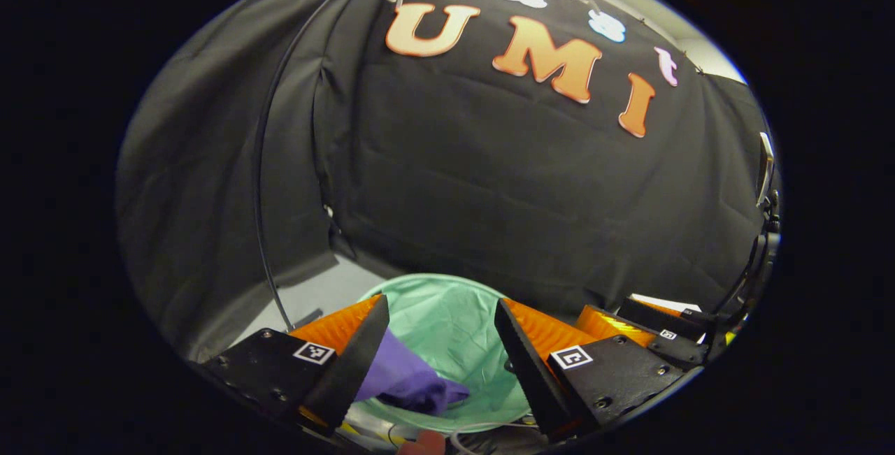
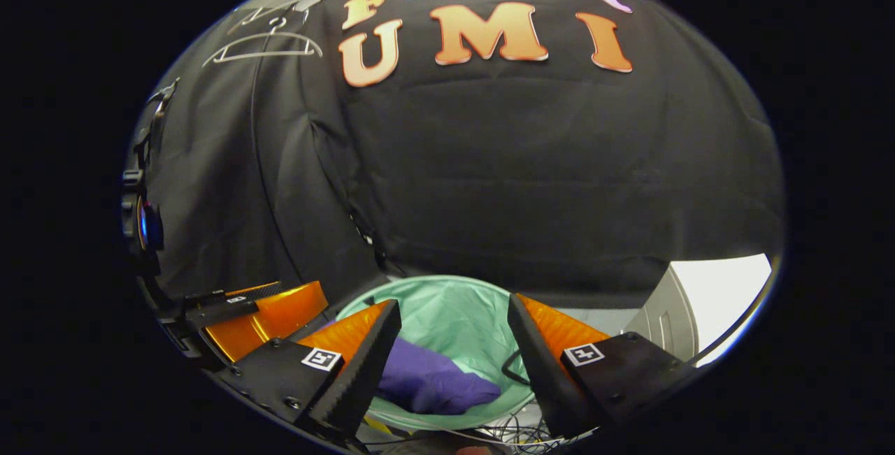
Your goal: Grasp the clothes on the hanger with both hands and then place them into the laundry hamper below.
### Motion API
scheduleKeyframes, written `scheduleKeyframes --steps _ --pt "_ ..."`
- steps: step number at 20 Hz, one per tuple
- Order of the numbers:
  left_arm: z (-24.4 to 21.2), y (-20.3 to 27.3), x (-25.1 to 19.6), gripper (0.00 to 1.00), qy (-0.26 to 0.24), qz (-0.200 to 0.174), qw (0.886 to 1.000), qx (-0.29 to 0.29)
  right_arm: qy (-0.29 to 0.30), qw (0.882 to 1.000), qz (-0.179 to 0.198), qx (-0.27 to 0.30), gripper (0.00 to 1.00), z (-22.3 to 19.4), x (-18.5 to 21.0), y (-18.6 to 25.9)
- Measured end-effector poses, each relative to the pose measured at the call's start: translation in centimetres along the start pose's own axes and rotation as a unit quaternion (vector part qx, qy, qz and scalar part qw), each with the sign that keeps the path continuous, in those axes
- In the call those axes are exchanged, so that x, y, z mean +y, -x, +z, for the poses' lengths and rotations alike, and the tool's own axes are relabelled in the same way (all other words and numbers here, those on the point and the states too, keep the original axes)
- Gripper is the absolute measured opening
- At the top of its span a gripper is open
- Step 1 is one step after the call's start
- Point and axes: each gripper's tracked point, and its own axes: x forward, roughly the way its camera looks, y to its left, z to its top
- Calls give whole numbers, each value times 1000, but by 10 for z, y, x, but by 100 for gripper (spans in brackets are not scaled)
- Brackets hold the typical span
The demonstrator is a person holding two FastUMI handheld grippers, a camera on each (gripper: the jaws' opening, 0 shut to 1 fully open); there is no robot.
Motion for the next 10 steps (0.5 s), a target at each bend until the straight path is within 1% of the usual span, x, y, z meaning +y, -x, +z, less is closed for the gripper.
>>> scheduleKeyframes --steps 1,2,3,4,5,6,8,9,10 --pt "25 9 0 97 -11 5 999 -32 -3 1000 8 -11 100 19 3 14" --pt "53 22 0 96 -21 11 998 -66 -12 999 17 -39 100 45 10 28" --pt "77 35 -1 94 -26 19 995 -91 -12 998 21 -64 99 70 13 42" --pt "93 49 -1 93 -28 24 993 -109 -7 996 21 -88 98 95 12 62" --pt "108 65 -3 96 -28 25 992 -121 0 994 15 -107 97 115 10 77" --pt "122 81 -6 93 -29 25 990 -136 7 992 9 -122 95 129 7 92" --pt "149 115 -9 92 -38 30 984 -172 9 988 4 -152 91 157 5 127" --pt "158 132 -10 92 -43 33 983 -174 8 986 6 -163 98 166 4 145" --pt "161 144 -12 92 -45 34 984 -171 5 985 8 -175 98 175 1 164"
